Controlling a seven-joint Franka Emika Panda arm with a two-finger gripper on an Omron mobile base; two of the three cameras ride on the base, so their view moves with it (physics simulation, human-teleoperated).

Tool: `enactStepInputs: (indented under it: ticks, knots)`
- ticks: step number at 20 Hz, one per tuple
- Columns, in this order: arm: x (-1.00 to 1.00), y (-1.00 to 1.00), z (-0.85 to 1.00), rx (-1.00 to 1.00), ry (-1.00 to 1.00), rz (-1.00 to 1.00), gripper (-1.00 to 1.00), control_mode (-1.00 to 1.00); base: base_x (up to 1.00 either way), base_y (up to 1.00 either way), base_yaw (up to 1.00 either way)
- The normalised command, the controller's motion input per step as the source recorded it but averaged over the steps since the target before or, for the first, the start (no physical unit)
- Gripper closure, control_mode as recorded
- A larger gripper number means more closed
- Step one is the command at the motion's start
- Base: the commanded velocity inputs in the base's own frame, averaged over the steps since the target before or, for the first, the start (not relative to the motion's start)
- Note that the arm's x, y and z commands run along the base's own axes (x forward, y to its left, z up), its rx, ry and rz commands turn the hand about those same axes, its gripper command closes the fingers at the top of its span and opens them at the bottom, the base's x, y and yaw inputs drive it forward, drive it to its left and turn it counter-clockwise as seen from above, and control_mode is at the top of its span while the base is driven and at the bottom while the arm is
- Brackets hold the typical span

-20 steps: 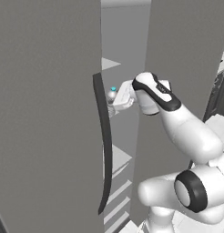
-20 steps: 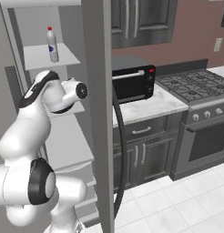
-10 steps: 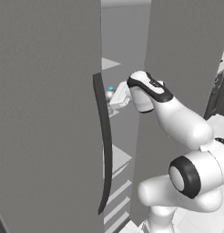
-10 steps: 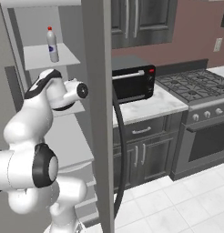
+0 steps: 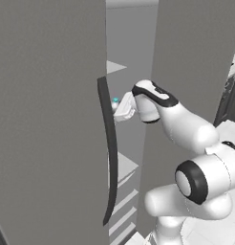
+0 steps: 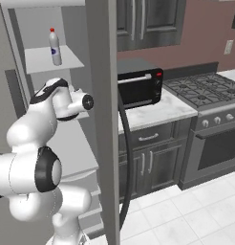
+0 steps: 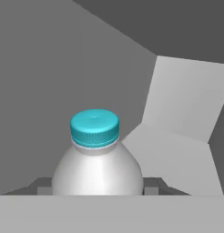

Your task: Take the bottled waters from the counter and place them in the freezer to freeze. Close the freezer door after placing the bottles.

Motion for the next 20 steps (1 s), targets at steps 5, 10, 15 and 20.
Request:
enactStepInputs:
  ticks: [5,10,15,20]
  knots:
    - [0.25,0.07,-0.07,0.0,0.0,0.0,1.0,-1.0,0.0,0.0,0.0]
    - [0.13,0.16,0.0,0.0,0.0,-0.01,1.0,-1.0,0.0,0.0,0.0]
    - [0.18,0.14,0.0,0.0,0.0,-0.03,1.0,-1.0,0.0,0.0,0.0]
    - [0.15,0.02,-0.21,-0.01,0.0,-0.03,1.0,-1.0,0.0,0.0,0.0]
